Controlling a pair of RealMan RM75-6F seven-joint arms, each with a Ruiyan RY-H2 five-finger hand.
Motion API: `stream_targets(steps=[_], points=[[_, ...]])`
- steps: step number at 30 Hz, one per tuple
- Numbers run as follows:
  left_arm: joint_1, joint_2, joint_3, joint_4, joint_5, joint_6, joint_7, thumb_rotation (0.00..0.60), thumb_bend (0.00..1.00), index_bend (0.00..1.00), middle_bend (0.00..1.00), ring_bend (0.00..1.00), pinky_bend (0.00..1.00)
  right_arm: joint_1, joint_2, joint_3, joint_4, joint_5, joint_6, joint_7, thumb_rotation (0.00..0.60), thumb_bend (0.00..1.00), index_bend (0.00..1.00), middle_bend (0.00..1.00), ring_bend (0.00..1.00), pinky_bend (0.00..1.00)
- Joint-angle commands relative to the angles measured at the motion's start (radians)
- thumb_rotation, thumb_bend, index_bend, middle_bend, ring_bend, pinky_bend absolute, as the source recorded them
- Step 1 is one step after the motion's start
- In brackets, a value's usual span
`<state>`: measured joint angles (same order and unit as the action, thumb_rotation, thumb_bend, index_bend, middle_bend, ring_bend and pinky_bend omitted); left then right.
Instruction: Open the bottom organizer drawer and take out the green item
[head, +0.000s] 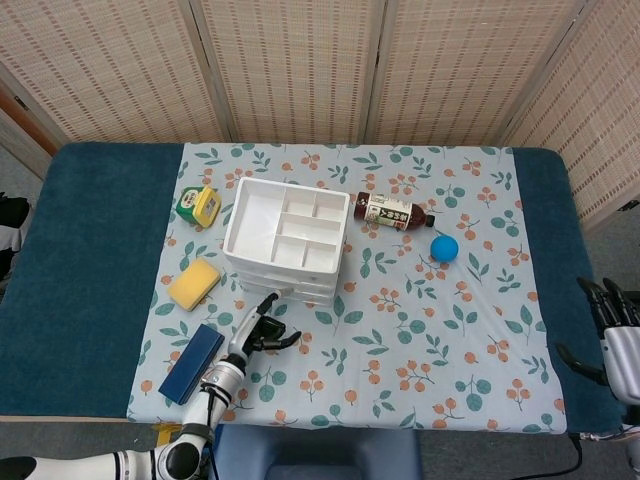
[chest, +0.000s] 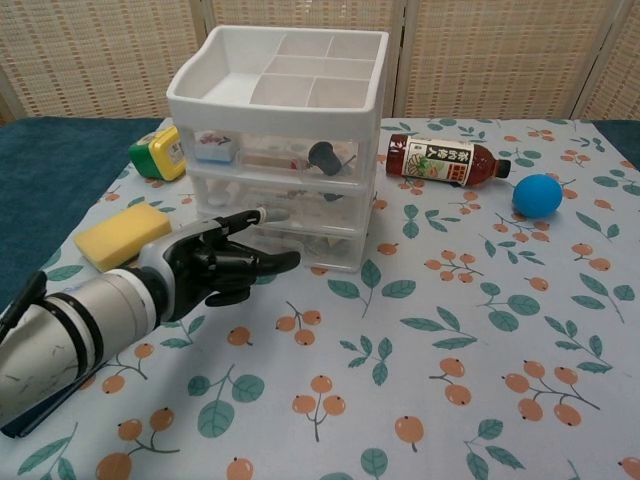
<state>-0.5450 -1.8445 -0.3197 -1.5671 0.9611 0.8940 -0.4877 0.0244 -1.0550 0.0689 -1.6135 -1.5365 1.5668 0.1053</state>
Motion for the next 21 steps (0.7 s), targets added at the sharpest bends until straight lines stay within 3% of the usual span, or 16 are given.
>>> stream_targets(steps=[1,21], points=[[0.002,-0.011,-0.011,0.007,-0.01,0.0,-0.008,0.6,0.25,0.15,0.98,1.0,1.0,-0.001,0.0,0.0,0.0,0.0,0.001,0.0,0.6,0.23,0.02,0.11,0.07,0.15],[0.002,-0.046,-0.084,0.042,-0.056,-0.079,-0.113,0.6,0.25,0.23,0.98,1.0,1.0,-0.01,0.003,0.001,-0.003,0.014,0.0,-0.001,0.6,0.23,0.02,0.11,0.07,0.15]])
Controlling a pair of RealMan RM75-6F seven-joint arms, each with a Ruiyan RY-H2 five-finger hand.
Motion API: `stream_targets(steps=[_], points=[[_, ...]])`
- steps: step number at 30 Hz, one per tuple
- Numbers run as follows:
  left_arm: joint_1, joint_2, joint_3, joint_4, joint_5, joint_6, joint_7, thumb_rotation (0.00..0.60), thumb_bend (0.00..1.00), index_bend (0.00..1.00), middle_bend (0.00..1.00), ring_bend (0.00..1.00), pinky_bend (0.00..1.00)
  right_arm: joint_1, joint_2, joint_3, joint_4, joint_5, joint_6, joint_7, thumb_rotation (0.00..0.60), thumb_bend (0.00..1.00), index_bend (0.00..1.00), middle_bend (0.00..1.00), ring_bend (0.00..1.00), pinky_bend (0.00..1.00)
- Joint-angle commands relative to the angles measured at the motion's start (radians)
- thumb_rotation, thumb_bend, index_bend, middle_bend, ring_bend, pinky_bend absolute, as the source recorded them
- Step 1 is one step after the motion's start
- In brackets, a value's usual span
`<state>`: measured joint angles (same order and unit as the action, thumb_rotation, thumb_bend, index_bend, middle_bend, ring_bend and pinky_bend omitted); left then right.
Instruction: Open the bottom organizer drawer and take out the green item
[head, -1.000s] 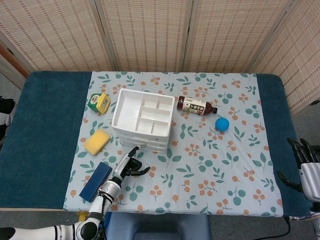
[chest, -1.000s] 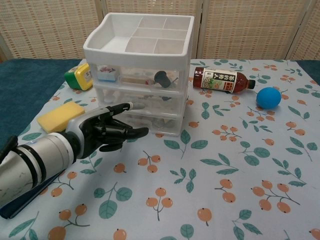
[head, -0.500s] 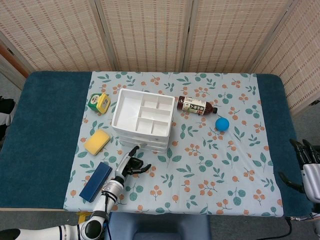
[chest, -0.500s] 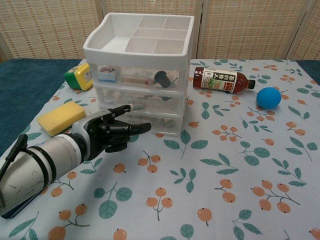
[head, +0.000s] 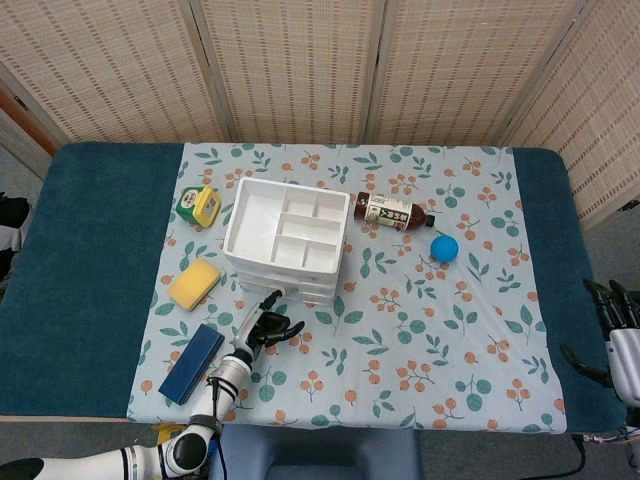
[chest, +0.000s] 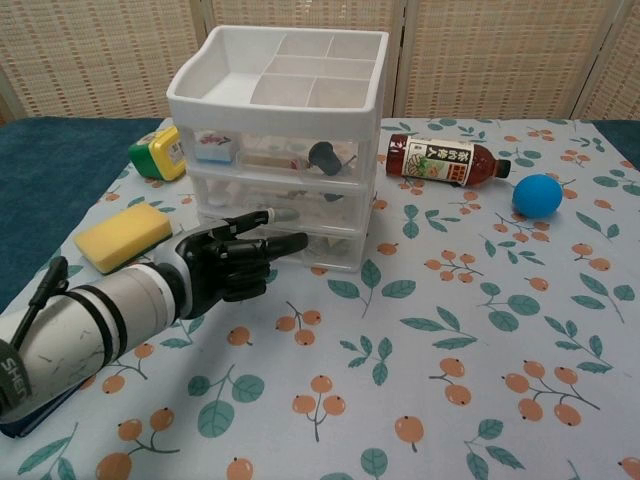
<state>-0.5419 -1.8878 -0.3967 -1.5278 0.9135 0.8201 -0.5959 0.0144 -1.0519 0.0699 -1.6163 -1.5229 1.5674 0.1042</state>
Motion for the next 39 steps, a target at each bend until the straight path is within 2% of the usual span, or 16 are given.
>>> stream_targets(steps=[1,22,39], points=[[-0.002,-0.002,-0.012,0.002,-0.016,-0.012,-0.01,0.6,0.25,0.23,0.98,1.0,1.0,0.0,0.0,0.0,0.001,0.002,-0.002,0.0,0.6,0.23,0.02,0.11,0.07,0.15],[-0.012,0.009,-0.048,0.019,-0.058,-0.082,-0.045,0.6,0.26,0.28,0.98,1.0,1.0,-0.003,-0.004,0.003,0.009,0.012,-0.008,0.008,0.6,0.23,0.02,0.11,0.07,0.15],[0.02,0.025,-0.021,-0.003,-0.019,-0.089,-0.069,0.6,0.26,0.3,0.98,1.0,1.0,-0.004,-0.006,0.002,0.006,0.008,-0.01,0.002,0.6,0.23,0.02,0.11,0.07,0.15]])
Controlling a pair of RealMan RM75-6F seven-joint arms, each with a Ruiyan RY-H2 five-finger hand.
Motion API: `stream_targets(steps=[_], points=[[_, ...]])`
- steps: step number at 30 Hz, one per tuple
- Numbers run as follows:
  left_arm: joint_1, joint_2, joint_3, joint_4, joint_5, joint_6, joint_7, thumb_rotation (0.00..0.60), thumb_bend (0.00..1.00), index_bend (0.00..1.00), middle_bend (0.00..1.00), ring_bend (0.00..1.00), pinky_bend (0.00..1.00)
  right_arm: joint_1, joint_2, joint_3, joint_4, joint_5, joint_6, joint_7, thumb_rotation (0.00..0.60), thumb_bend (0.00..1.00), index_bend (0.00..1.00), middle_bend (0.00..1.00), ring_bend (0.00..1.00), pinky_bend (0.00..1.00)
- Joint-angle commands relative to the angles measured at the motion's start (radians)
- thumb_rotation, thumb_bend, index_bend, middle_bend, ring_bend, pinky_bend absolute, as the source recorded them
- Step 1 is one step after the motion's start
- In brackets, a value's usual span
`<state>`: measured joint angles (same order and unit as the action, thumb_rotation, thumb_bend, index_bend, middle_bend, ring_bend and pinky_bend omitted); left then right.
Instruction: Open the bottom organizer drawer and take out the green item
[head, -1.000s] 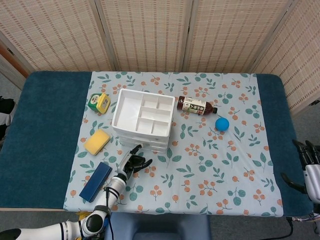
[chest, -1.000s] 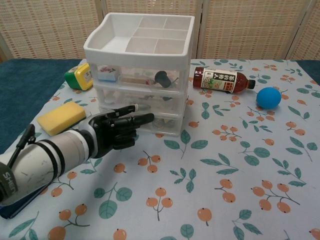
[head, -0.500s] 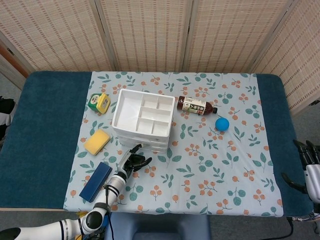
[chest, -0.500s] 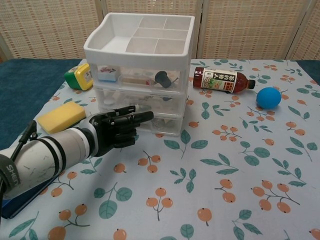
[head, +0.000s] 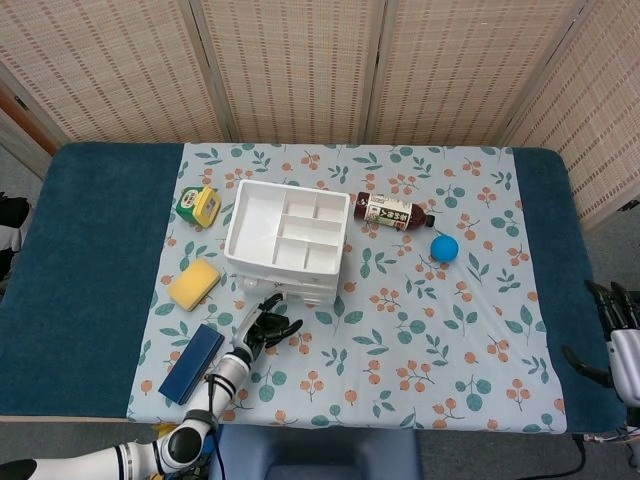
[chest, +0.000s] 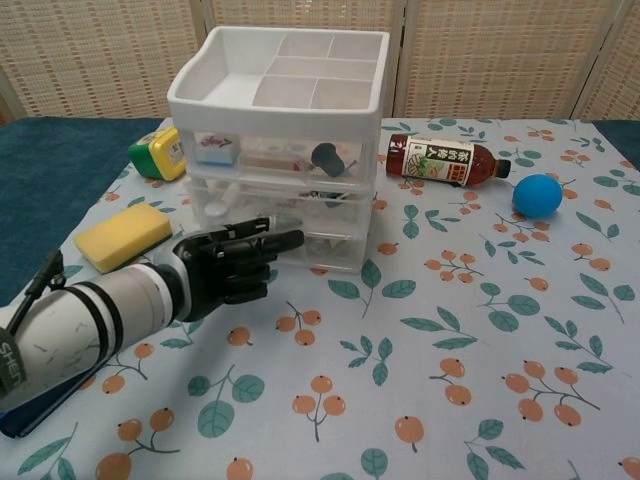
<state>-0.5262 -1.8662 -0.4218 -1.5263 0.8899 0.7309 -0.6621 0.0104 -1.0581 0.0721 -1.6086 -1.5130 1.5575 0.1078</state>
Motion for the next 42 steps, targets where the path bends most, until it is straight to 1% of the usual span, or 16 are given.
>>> stream_targets(steps=[1,5,7,12,14,16,21,24,28,31,34,42], points=[[0.009,0.005,0.008,-0.008,0.007,-0.001,-0.006,0.6,0.26,0.3,0.98,1.0,1.0,0.0,0.0,0.0,-0.002,-0.003,0.001,-0.003,0.6,0.23,0.02,0.11,0.07,0.15],[0.023,0.015,0.022,-0.021,0.02,-0.003,-0.013,0.6,0.26,0.31,0.98,1.0,1.0,0.0,0.0,-0.002,-0.006,-0.005,0.001,-0.007,0.6,0.23,0.02,0.11,0.07,0.15],[0.029,0.022,0.031,-0.029,0.027,-0.005,-0.014,0.6,0.26,0.29,0.98,1.0,1.0,0.0,0.0,-0.002,-0.007,-0.007,0.001,-0.008,0.6,0.23,0.02,0.11,0.07,0.15],[0.055,0.048,0.053,-0.069,0.043,0.01,-0.01,0.6,0.26,0.1,0.97,1.0,1.0,0.0,0.001,-0.003,-0.01,-0.01,0.003,-0.01,0.6,0.23,0.02,0.11,0.07,0.15],[0.067,0.062,0.06,-0.087,0.046,0.022,-0.007,0.6,0.26,0.06,0.96,1.0,1.0,0.0,0.0,-0.003,-0.009,-0.01,0.002,-0.008,0.6,0.23,0.02,0.11,0.07,0.15],[0.08,0.081,0.07,-0.106,0.058,0.033,-0.002,0.6,0.26,0.05,0.96,1.0,1.0,0.0,-0.001,-0.003,-0.007,-0.01,0.001,-0.006,0.6,0.23,0.02,0.11,0.07,0.15],[0.115,0.139,0.105,-0.155,0.076,0.064,0.028,0.6,0.26,0.06,0.94,1.0,1.0,0.0,-0.001,-0.001,-0.002,-0.007,0.002,-0.002,0.6,0.23,0.02,0.11,0.07,0.15],[0.12,0.192,0.124,-0.2,0.025,0.065,0.078,0.6,0.26,0.11,0.94,1.0,1.0,0.004,-0.004,-0.002,0.002,-0.006,-0.006,0.001,0.6,0.23,0.02,0.11,0.07,0.15],[0.127,0.251,0.157,-0.242,0.041,0.114,0.176,0.6,0.26,0.18,0.94,1.0,1.0,0.008,-0.007,-0.001,0.007,-0.008,-0.011,0.005,0.6,0.23,0.02,0.11,0.07,0.15],[0.141,0.281,0.185,-0.265,0.103,0.184,0.253,0.6,0.26,0.22,0.94,1.0,1.0,0.01,-0.006,0.001,0.007,-0.008,-0.01,0.004,0.6,0.23,0.02,0.11,0.07,0.15],[0.148,0.31,0.204,-0.278,0.176,0.227,0.3,0.6,0.26,0.23,0.94,1.0,1.0,0.011,-0.005,0.003,0.007,-0.008,-0.009,0.003,0.6,0.23,0.02,0.11,0.07,0.15],[0.129,0.369,0.216,-0.287,0.348,0.299,0.403,0.6,0.26,0.23,0.94,1.0,1.0,0.01,0.006,0.01,-0.005,-0.029,0.02,-0.01,0.6,0.23,0.02,0.11,0.07,0.15]])
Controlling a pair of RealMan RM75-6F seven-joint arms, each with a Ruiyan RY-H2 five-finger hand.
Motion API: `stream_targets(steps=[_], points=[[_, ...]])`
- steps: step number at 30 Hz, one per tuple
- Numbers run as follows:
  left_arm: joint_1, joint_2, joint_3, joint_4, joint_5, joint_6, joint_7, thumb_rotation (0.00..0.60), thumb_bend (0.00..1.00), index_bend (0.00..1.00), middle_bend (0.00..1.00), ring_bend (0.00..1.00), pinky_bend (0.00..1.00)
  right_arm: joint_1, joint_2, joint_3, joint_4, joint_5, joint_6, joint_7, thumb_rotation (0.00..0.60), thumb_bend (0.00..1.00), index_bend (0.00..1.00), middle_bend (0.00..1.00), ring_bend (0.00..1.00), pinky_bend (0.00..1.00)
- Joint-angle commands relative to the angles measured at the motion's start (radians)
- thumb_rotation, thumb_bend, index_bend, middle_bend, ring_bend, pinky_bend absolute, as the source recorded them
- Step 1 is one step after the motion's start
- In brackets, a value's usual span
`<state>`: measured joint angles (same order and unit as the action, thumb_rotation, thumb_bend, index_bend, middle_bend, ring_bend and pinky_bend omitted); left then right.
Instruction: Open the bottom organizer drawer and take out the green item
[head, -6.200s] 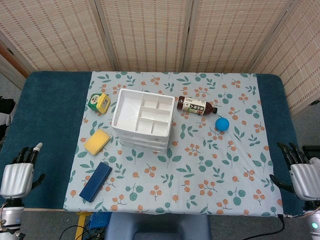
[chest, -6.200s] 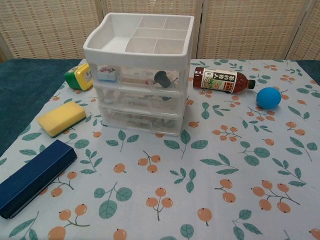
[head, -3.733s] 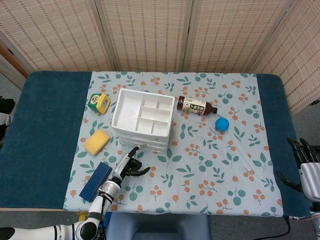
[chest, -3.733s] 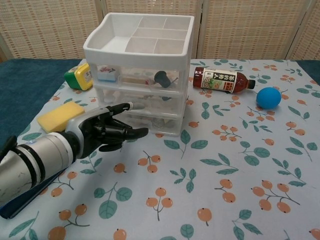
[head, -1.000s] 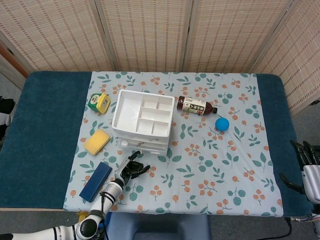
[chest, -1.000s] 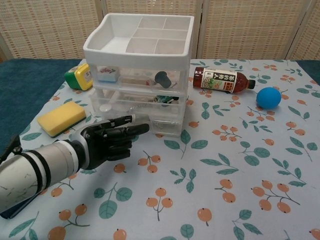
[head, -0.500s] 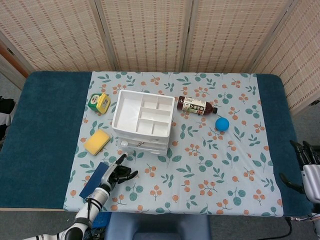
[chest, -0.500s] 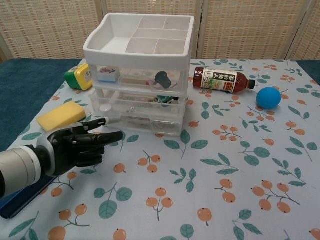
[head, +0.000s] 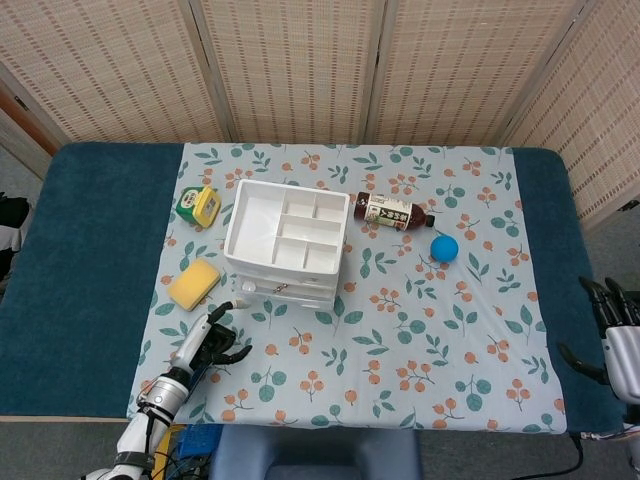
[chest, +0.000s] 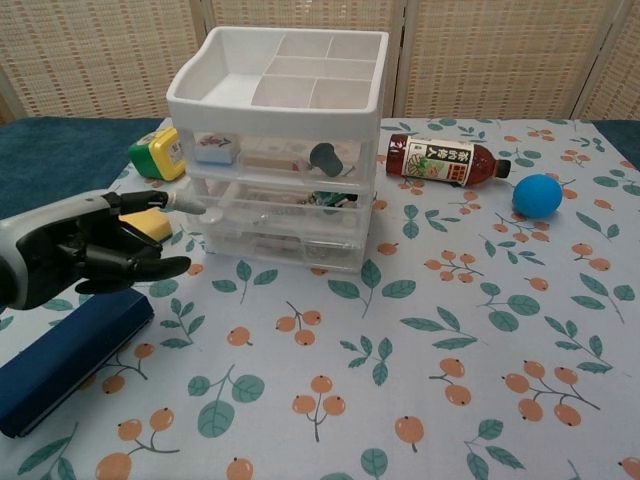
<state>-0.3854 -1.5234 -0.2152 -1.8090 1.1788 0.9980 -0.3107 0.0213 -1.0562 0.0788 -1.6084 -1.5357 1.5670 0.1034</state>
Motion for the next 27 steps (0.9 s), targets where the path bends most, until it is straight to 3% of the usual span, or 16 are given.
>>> stream_targets(steps=[1,10,27], points=[[-0.018,0.03,0.01,-0.002,0.07,0.034,0.064,0.6,0.26,0.23,0.94,1.0,1.0,-0.002,0.006,0.004,-0.008,-0.009,0.016,-0.008,0.6,0.23,0.02,0.11,0.07,0.15],[-0.106,0.048,-0.003,0.029,0.063,-0.03,0.177,0.6,0.26,0.17,0.94,1.0,1.0,-0.012,0.019,0.008,-0.02,-0.01,0.039,-0.019,0.6,0.23,0.02,0.11,0.07,0.15],[-0.235,-0.007,-0.019,0.097,-0.086,-0.094,0.343,0.6,0.26,0.15,0.93,1.0,1.0,-0.016,0.009,0.006,0.002,0.01,0.027,0.005,0.6,0.23,0.02,0.11,0.07,0.15]])
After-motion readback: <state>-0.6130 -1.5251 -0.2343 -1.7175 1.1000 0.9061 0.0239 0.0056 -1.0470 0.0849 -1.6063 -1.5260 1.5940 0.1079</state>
